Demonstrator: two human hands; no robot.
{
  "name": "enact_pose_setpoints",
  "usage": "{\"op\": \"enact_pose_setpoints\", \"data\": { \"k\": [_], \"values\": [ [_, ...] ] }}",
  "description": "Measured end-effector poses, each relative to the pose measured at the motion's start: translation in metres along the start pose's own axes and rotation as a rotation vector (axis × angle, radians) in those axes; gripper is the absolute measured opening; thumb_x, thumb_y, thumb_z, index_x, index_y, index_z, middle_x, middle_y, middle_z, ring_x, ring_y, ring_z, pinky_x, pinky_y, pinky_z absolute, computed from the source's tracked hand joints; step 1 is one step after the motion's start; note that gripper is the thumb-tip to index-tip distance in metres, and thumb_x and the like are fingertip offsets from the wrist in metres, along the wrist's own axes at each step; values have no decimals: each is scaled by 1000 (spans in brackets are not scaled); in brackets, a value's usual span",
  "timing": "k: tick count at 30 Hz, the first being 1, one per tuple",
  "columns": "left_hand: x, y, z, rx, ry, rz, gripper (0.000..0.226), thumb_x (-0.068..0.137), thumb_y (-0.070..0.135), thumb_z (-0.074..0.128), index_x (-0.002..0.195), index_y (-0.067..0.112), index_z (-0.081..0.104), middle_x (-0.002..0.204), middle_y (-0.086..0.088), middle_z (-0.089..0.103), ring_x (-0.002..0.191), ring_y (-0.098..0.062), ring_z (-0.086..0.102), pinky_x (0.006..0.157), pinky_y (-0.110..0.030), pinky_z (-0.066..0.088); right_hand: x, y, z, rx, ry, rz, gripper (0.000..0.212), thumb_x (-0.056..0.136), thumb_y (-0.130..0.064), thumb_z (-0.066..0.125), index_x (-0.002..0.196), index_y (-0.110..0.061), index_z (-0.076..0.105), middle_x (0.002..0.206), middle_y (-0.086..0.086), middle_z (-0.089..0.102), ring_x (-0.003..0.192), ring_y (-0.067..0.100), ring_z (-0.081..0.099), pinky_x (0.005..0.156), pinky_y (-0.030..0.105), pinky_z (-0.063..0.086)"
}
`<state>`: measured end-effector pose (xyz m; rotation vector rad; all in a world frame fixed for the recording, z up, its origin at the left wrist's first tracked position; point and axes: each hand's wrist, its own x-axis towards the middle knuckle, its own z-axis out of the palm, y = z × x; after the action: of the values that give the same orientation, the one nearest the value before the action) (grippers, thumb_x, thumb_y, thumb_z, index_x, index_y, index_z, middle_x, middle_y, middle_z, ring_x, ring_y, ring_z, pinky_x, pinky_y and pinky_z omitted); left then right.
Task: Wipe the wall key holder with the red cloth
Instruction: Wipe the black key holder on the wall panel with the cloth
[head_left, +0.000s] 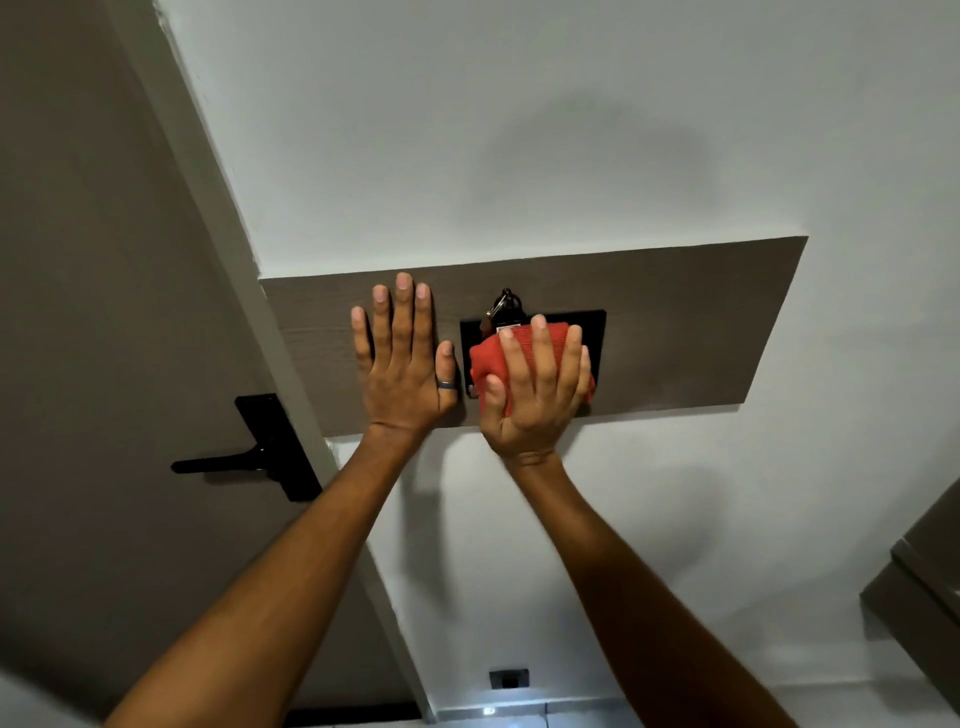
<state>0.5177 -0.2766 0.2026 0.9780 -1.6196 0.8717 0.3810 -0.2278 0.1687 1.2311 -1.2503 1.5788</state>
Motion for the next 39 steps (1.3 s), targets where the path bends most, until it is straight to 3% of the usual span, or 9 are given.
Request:
{"op": "enact_pose_setpoints", "data": {
  "k": [2, 5, 9, 13, 17, 22, 28, 33, 39],
  "values": [
    [3, 3, -2, 2, -5, 2, 66, 105, 35, 30, 162, 12, 9, 171, -2, -6, 158, -23, -4, 130, -48, 1, -6, -10, 3, -10, 4, -45, 45, 108, -44, 41, 144, -24, 59, 150, 7, 54, 155, 37, 33, 125, 51, 34],
    [-1, 2, -1, -4, 12, -2, 66, 104, 35, 31, 162, 11, 11, 171, -3, -3, 159, -24, -2, 130, -48, 2, 5, 31, 0, -10, -48, -418, 46, 107, -48, 42, 143, -27, 60, 148, 5, 57, 150, 37, 41, 116, 50, 43],
    [3, 3, -6, -21, 5, 1, 65, 103, 34, 32, 160, 9, 13, 171, 0, -8, 158, -22, -5, 130, -47, 0, -1, -3, 1, 27, 26, 97, 45, 109, -45, 35, 141, -24, 60, 149, 8, 55, 153, 39, 37, 126, 49, 32],
    [1, 5, -2, 16, 5, 1, 65, 102, 34, 34, 159, 8, 16, 169, -5, 6, 158, -23, -3, 130, -47, 2, 11, 40, -8, 8, -47, -374, 45, 108, -48, 38, 141, -27, 61, 147, 7, 57, 142, 41, 48, 116, 51, 42],
    [1, 3, -3, 21, 5, -10, 65, 103, 34, 34, 159, 8, 16, 165, -9, 18, 158, -24, -2, 130, -48, 2, 1, 20, -11, -37, -41, -70, 44, 108, -45, 42, 144, -26, 58, 151, 8, 54, 154, 39, 35, 126, 51, 32],
    [1, 3, -4, 20, -5, -2, 65, 104, 35, 30, 161, 10, 13, 170, -5, 4, 159, -25, -1, 130, -48, 2, 14, 51, -17, -19, -78, -533, 41, 105, -47, 49, 136, -28, 68, 146, 7, 62, 136, 41, 53, 114, 52, 44],
    [2, 5, -3, 32, 15, 10, 69, 101, 34, 34, 162, 11, 9, 171, -3, -4, 159, -24, -3, 130, -48, 0, 55, 18, -7, 38, 7, 166, 39, 109, -41, 47, 142, -29, 63, 155, 5, 55, 155, 38, 36, 124, 49, 34],
    [2, 2, 1, 18, 15, -4, 68, 102, 35, 33, 162, 12, 10, 171, -3, -3, 159, -25, -2, 130, -48, 1, 33, 41, -18, -3, -78, -66, 41, 108, -39, 45, 142, -24, 62, 150, 12, 58, 149, 46, 39, 122, 56, 39],
    [0, 4, 0, 27, 9, 6, 67, 103, 35, 33, 161, 10, 12, 171, -3, -3, 159, -25, -1, 130, -49, 2, 21, 50, -20, -8, -60, -43, 41, 107, -39, 44, 140, -24, 63, 149, 13, 59, 149, 45, 41, 119, 57, 43]
  ]
}}
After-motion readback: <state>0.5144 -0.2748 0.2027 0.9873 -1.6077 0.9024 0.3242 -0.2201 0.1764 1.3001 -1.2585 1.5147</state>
